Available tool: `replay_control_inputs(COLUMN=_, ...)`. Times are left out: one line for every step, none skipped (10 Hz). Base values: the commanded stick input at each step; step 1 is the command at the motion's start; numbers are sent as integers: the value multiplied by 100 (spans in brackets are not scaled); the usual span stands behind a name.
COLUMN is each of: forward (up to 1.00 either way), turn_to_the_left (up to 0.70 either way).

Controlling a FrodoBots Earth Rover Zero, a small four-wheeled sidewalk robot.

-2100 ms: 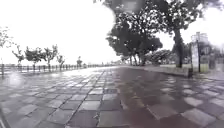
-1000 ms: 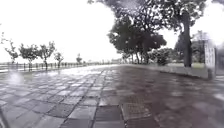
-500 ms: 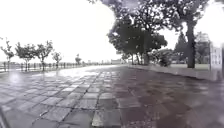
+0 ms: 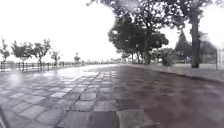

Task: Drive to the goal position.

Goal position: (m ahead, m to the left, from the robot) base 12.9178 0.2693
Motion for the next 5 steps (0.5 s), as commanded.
replay_control_inputs(forward=100, turn_to_the_left=1)
replay_control_inputs(forward=100, turn_to_the_left=1)
replay_control_inputs(forward=100, turn_to_the_left=1)
replay_control_inputs(forward=100, turn_to_the_left=1)
replay_control_inputs(forward=100, turn_to_the_left=1)
